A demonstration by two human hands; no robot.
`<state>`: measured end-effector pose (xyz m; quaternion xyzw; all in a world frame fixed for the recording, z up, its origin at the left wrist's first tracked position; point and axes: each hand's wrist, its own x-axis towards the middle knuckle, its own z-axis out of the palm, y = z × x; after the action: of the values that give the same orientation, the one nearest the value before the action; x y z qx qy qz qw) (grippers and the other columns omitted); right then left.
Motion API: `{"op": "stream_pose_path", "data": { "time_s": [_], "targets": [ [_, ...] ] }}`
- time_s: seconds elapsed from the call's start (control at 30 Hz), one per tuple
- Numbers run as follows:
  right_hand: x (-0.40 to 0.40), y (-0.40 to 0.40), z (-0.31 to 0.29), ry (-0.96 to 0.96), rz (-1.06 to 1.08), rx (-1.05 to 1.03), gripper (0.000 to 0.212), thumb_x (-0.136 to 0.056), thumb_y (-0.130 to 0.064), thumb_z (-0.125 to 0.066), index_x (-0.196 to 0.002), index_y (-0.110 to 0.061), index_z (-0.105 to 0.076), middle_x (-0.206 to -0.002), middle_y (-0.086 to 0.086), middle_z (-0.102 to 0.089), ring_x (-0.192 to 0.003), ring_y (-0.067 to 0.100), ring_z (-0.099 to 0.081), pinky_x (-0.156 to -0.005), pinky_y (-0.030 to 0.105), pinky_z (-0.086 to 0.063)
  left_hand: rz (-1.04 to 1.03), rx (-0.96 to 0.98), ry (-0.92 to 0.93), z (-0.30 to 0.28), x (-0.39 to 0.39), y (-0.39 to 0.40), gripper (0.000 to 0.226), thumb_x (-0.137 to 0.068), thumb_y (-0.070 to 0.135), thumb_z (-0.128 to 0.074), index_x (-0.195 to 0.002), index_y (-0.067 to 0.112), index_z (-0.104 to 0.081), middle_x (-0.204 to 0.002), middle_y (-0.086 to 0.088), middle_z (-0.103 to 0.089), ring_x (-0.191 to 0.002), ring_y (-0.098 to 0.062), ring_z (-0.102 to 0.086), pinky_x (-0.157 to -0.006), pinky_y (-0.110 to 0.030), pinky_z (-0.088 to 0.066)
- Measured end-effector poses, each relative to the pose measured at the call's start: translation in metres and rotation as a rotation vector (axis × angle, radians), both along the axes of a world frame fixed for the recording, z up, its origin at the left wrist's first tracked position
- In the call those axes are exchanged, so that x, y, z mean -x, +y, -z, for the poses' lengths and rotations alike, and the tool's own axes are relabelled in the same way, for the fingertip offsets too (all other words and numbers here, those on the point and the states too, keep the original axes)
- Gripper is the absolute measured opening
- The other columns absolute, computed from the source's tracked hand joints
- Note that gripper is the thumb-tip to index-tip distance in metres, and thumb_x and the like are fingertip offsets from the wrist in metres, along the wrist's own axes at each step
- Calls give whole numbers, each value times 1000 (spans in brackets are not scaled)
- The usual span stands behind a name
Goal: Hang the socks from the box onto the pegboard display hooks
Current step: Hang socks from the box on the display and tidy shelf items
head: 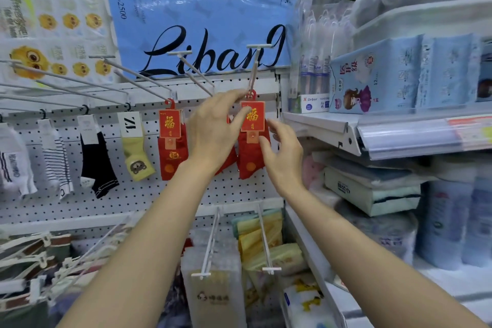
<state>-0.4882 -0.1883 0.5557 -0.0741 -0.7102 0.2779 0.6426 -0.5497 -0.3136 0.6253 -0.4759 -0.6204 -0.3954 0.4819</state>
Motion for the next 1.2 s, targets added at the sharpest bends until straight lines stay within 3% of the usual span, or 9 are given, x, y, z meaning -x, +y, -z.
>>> {"op": "stream_pose_path", "data": {
  "time_s": [0.17,0.33,0.67,0.97,1.2],
  "targets": [
    [-55,-21,26,-8,29,-179,35,-91,-14,-64,-125,-8,-62,-119,3,-65,-111,18,-58,-97,38,-47,-132,65,124,42,-17,-47,31,-90,35,-64,-116,19,-70,-110,-1,-71,-104,-21,-63,-87,-38,-51],
    [-100,-35,59,-19,85,-325,35,-89,-15,-68,-122,-6,-64,-116,5,-66,-108,21,-59,-95,32,-47,-211,144,126,84,-44,-84,30,-89,33,-68,-115,19,-70,-112,1,-68,-105,-21,-60,-88,-37,-49],
    [-171,-76,140,-188,232,-492,29,-93,-20,-63,-115,-2,-68,-110,12,-67,-99,31,-62,-89,36,-48,-136,332,41,184,-87,-123,28,-91,31,-62,-115,17,-68,-111,-2,-67,-102,-23,-60,-83,-37,-51],
    [-221,-136,243,-367,344,-324,26,-88,-12,-69,-111,-1,-70,-109,13,-68,-98,32,-63,-85,43,-50,86,483,-165,287,-118,-163,25,-91,32,-63,-111,17,-68,-113,1,-66,-106,-20,-60,-90,-33,-49],
    [-282,-197,323,-589,421,-151,27,-90,-17,-64,-114,-4,-68,-112,8,-67,-99,29,-61,-88,36,-48,259,624,-319,369,-159,-182,25,-87,26,-72,-110,19,-69,-112,5,-66,-103,-16,-60,-90,-27,-46]
  ]
}}
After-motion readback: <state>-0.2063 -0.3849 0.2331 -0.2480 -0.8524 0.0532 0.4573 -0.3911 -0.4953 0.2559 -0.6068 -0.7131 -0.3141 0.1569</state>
